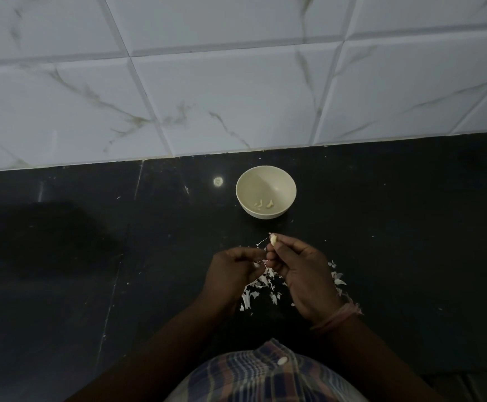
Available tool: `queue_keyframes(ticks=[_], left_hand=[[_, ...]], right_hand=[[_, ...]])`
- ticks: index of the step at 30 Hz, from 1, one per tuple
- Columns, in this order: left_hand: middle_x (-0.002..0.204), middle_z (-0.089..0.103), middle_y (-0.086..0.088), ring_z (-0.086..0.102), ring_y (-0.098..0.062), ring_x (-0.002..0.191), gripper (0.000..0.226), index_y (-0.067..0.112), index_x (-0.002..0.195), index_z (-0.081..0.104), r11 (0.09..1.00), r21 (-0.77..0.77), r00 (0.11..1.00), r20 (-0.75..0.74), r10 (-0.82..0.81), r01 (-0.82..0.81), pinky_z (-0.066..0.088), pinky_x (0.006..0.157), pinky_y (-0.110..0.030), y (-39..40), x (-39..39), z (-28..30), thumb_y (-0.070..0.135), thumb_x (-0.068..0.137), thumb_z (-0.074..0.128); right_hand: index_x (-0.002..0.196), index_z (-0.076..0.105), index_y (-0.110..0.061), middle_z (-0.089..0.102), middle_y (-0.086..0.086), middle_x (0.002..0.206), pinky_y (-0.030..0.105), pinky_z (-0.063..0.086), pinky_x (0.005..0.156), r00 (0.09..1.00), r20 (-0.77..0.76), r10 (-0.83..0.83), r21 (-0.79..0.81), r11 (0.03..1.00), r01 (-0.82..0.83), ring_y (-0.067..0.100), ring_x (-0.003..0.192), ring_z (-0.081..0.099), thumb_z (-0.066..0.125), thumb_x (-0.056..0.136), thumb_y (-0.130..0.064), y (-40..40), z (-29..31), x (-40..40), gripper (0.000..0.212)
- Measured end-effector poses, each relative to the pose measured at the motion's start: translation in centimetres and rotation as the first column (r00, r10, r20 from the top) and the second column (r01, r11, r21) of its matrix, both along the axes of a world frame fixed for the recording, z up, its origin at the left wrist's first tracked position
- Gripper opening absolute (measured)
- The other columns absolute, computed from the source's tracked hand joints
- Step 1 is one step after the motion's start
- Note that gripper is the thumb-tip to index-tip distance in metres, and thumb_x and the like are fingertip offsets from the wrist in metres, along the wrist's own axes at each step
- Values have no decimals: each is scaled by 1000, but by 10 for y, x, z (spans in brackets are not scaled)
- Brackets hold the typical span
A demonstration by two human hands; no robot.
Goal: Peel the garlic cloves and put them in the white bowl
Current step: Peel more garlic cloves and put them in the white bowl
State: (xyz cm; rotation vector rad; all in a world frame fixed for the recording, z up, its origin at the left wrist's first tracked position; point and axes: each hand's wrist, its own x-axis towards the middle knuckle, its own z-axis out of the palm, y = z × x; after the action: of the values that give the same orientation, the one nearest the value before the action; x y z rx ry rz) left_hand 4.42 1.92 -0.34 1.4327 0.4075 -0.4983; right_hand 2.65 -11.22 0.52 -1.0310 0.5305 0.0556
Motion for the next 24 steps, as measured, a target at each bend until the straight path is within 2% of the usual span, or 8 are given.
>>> queue_keyframes(ticks=[3, 6, 8, 11, 14, 18, 21, 24], left_hand=[[93, 77, -23, 75, -36, 98, 39, 0, 92, 79, 1000, 9, 1000, -7, -11, 11, 60, 92, -42, -4, 2, 4, -16, 92, 43], [89, 75, -26, 76, -34, 84, 36, -5, 87, 70, 999, -27, 1000, 4, 22, -22, 62, 77, -38, -5, 4, 5, -13, 96, 36], [88, 73, -29, 75, -36, 79, 31, -3, 85, 67, 998, -25, 998, 27, 50, -49, 60, 74, -39, -3, 5, 2, -9, 97, 39], [93, 74, -27, 75, -37, 85, 21, -2, 93, 69, 998, -19, 997, 34, 64, -64, 61, 77, -40, -1, 6, -4, -4, 99, 49], [98, 76, -23, 72, -42, 101, 14, 2, 107, 73, 998, -50, 999, 34, 42, -40, 59, 92, -46, 1, 4, -6, 3, 94, 68], [99, 77, -18, 70, -43, 106, 13, 15, 100, 81, 1000, 3, 994, 102, -27, 27, 56, 98, -56, 2, 3, -6, 13, 96, 68], [101, 77, -19, 74, -37, 101, 16, 11, 101, 80, 997, -78, 994, 105, 13, -5, 59, 92, -50, -1, 3, 0, 11, 99, 64], [101, 76, -22, 75, -31, 91, 15, 4, 102, 77, 984, -176, 995, 85, 42, -27, 61, 78, -39, -3, 3, 6, 5, 97, 63]], right_hand=[[111, 71, -3, 74, 13, 88, 23, 56, 62, 1000, 17, 19, -91, 996, -17, 13, 72, 68, 64, 95, 0, 0, 1, 0, 18], [106, 69, 0, 75, 15, 89, 24, 57, 62, 999, 33, 10, -157, 988, -4, 16, 74, 70, 68, 92, 1, 0, 0, -1, 14], [105, 69, 2, 75, 16, 88, 27, 58, 63, 999, 38, 10, -157, 988, -4, 17, 74, 70, 68, 92, 2, 0, 1, -2, 13], [105, 69, 2, 74, 15, 86, 28, 59, 64, 999, 43, 20, -177, 984, -12, 18, 73, 69, 68, 92, 1, 1, -1, -1, 13], [103, 71, -1, 74, 16, 85, 29, 59, 65, 998, 47, 39, -224, 974, -28, 19, 74, 69, 68, 93, -1, -1, -5, -2, 11], [102, 72, -5, 75, 14, 81, 27, 58, 62, 998, 46, 53, -296, 955, -38, 17, 69, 69, 66, 94, -3, -3, -4, -3, 10], [101, 72, -8, 76, 12, 82, 34, 61, 66, 995, 49, 87, -396, 916, -61, 21, 69, 71, 69, 93, -6, -3, -5, -4, 8], [98, 73, -12, 76, 7, 83, 38, 62, 70, 993, 54, 105, -495, 866, -65, 23, 74, 74, 69, 94, -10, -3, -5, -6, 7]])
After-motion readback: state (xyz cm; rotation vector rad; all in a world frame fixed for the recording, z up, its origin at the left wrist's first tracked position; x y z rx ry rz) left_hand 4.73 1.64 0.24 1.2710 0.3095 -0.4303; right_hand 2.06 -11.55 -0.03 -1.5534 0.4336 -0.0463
